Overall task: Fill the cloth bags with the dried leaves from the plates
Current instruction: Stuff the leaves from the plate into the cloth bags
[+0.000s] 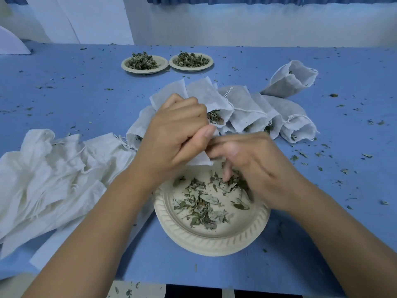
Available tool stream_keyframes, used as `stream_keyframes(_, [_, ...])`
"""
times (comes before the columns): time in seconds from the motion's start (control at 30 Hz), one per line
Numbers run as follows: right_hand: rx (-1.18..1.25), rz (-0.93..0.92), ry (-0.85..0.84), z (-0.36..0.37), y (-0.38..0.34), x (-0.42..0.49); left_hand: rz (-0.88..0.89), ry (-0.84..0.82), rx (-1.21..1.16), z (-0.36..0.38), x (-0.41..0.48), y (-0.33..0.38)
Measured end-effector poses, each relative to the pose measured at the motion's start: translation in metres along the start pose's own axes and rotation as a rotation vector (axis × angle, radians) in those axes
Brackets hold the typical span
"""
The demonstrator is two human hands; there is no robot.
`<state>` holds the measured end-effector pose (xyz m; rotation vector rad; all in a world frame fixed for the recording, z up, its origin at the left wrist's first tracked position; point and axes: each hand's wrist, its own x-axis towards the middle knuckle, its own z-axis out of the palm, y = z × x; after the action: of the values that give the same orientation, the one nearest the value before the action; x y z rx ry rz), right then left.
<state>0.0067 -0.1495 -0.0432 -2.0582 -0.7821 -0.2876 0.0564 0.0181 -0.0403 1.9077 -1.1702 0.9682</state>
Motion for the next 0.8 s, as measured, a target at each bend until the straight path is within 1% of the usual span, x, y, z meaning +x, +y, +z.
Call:
stream_keyframes(0.03, [0.147,0.031,0.044,-0.005,-0.002,0.002,-0.022,0.013,0.0,-0.002,0.001,-0.001])
stream_keyframes(0.07, [0.28,0.053,0.122,-0.012,-0.002,0.004,-0.045,0.033,0.003,-0.004,0.001,-0.003])
stream_keyframes(0.1, [0.356,0.069,0.209,-0.02,-0.001,0.005,-0.059,0.057,0.013,-0.005,0.001,-0.003])
stream_keyframes(0.13, [0.369,0.104,0.271,-0.026,0.0,0.005,-0.066,0.083,0.029,-0.005,0.0,-0.004])
stream_keyframes(0.17, [0.338,0.169,0.279,-0.029,0.002,0.006,-0.068,0.108,0.046,-0.005,-0.001,-0.004])
stream_keyframes(0.2, [0.272,0.241,0.226,-0.029,0.004,0.005,-0.067,0.131,0.06,-0.005,-0.001,-0.004])
stream_keyframes(0.23, [0.139,0.282,0.136,-0.026,0.007,0.005,-0.065,0.15,0.071,-0.005,-0.002,-0.004])
stream_keyframes(0.3, [-0.214,0.244,-0.106,-0.018,0.01,0.005,-0.058,0.177,0.081,-0.005,-0.002,-0.004])
stream_keyframes(0.33, [-0.343,0.209,-0.208,-0.014,0.01,0.005,-0.054,0.187,0.083,-0.005,-0.003,-0.004])
stream_keyframes(0.37, [-0.384,0.189,-0.269,-0.011,0.01,0.005,-0.051,0.196,0.085,-0.006,-0.003,-0.004])
stream_keyframes(0.4, [-0.341,0.206,-0.288,-0.01,0.009,0.005,-0.048,0.205,0.086,-0.006,-0.003,-0.004])
stream_keyframes(0.43, [-0.247,0.262,-0.291,-0.011,0.007,0.005,-0.045,0.215,0.086,-0.006,-0.002,-0.004])
stream_keyframes(0.5, [0.015,0.394,-0.284,-0.016,0.005,0.004,-0.041,0.226,0.089,-0.006,-0.002,-0.004])
stream_keyframes(0.53, [0.112,0.418,-0.249,-0.019,0.005,0.003,-0.039,0.225,0.091,-0.006,-0.002,-0.004])
stream_keyframes(0.57, [0.146,0.417,-0.205,-0.021,0.004,0.003,-0.038,0.222,0.091,-0.005,-0.002,-0.004])
stream_keyframes(0.6, [0.126,0.407,-0.18,-0.024,0.005,0.003,-0.039,0.221,0.093,-0.005,-0.002,-0.004])
stream_keyframes(0.63, [0.093,0.403,-0.201,-0.024,0.006,0.003,-0.041,0.221,0.095,-0.005,-0.002,-0.003])
stream_keyframes(0.67, [0.086,0.411,-0.269,-0.023,0.005,0.003,-0.043,0.221,0.096,-0.005,-0.002,-0.004])
stream_keyframes(0.73, [0.198,0.444,-0.459,-0.017,0.003,0.0,-0.045,0.219,0.098,-0.006,-0.002,-0.004])
stream_keyframes(0.77, [0.27,0.447,-0.522,-0.014,0.002,0.0,-0.043,0.218,0.098,-0.006,-0.002,-0.004])
stream_keyframes(0.8, [0.327,0.432,-0.533,-0.012,0.001,0.0,-0.041,0.216,0.096,-0.006,-0.002,-0.004])
